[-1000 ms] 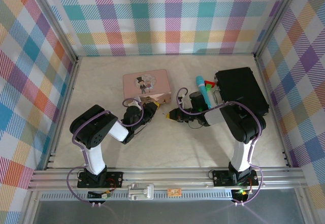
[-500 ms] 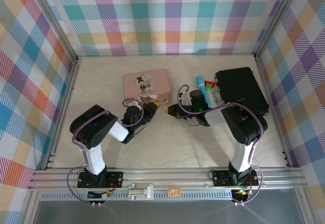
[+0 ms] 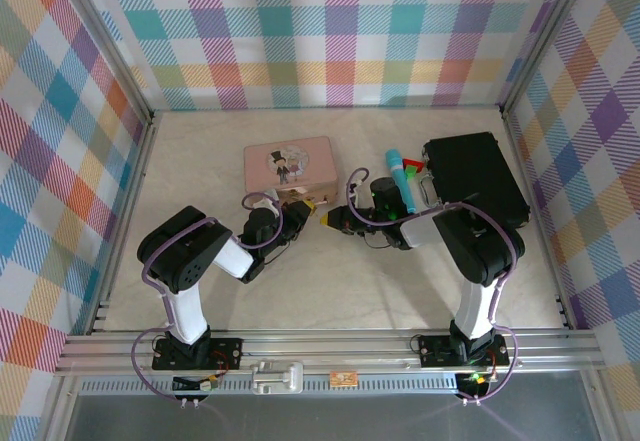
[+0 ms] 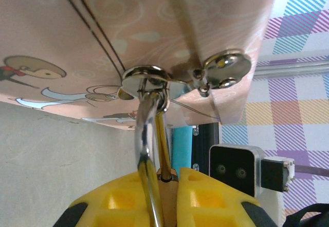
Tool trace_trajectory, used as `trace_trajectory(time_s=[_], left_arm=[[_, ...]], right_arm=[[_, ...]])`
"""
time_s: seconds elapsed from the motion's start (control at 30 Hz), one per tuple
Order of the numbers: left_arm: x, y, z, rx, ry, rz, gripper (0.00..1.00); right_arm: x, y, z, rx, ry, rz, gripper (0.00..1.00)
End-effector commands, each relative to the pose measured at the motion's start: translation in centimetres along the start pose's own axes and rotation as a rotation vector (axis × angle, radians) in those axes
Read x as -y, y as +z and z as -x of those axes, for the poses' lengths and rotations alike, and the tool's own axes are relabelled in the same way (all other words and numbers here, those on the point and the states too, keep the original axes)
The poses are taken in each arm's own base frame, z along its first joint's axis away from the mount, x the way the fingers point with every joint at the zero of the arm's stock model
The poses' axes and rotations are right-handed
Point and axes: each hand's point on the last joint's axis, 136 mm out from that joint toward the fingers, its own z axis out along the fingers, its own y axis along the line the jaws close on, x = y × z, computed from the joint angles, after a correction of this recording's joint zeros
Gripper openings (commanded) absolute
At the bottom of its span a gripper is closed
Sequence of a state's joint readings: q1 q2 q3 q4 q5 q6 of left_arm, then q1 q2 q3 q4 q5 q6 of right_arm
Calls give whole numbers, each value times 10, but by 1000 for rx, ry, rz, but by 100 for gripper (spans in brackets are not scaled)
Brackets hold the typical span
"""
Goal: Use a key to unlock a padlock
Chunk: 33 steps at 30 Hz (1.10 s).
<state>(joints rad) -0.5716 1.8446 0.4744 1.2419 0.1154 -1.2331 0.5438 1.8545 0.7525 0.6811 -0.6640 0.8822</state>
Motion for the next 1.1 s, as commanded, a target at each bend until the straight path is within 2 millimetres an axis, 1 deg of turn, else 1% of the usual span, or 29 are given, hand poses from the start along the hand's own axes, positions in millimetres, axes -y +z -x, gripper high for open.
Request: trace_trajectory(time_s=[0.0,0.13,0.2,0.23,0.3,0.4,0.5,0.6,0.67,0.73,0.77,0.83,0.93,1.07], left_arm=[[34,4,1,-7,52,-129,0],[31,2,-8,-39,66,-123,0],[29,0,-11,-45,68,-118,0],[28,-1,-11,-47,68,-117,0],[29,-1,-13,-55,70,-119,0],[31,2,-14,-61,70,-128,0],[36,3,-14,-65,75,-140,0],[39,6,-14,-72,77,-150,0],[41,7,-16,-85,76,-155,0],[43,7,-17,-104,74,-165,0],[44,7,-18,-117,75,-169,0],[44,6,-19,-134,79,-173,0],[43,6,-20,-157,83,-177,0],[48,8,-23,-183,96,-197,0]], right_arm=[[-12,7,20,47,20,36,0],[-26,9,31,70,88,106,0],[-35,8,35,73,88,141,0],[-37,8,35,69,86,144,0],[-38,11,35,35,111,151,0],[-49,13,35,-9,156,215,0],[-55,12,27,-50,158,223,0],[-47,8,21,-60,116,160,0],[-45,3,20,-53,28,134,0],[-39,0,18,-63,-51,60,0],[-33,-1,18,-71,-82,-1,0],[-29,-6,23,-65,-145,-82,0],[-28,-10,31,-60,-166,-128,0],[-26,-10,41,-60,-109,-122,0]])
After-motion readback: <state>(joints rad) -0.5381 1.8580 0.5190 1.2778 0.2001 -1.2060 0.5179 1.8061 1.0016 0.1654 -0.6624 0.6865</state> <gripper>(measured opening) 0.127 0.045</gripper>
